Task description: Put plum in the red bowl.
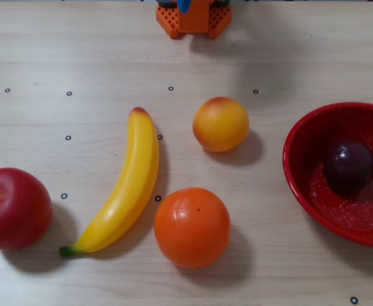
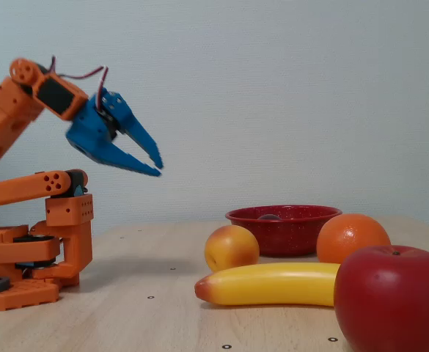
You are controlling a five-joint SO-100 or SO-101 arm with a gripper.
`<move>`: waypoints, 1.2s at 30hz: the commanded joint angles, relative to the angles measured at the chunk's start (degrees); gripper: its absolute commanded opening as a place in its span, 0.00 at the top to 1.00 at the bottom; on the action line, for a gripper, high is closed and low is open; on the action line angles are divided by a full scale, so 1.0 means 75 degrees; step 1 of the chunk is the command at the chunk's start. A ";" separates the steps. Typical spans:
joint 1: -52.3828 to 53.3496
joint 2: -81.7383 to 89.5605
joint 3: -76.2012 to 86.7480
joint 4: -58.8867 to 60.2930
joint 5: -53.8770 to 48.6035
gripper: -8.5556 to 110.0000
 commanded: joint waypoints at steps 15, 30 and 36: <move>0.0012 0.0645 0.2859 -0.3574 -0.0012 0.93; -0.0246 0.0656 0.5391 -0.4875 0.1160 0.93; -0.0246 0.0656 0.5719 -0.4406 0.1289 0.93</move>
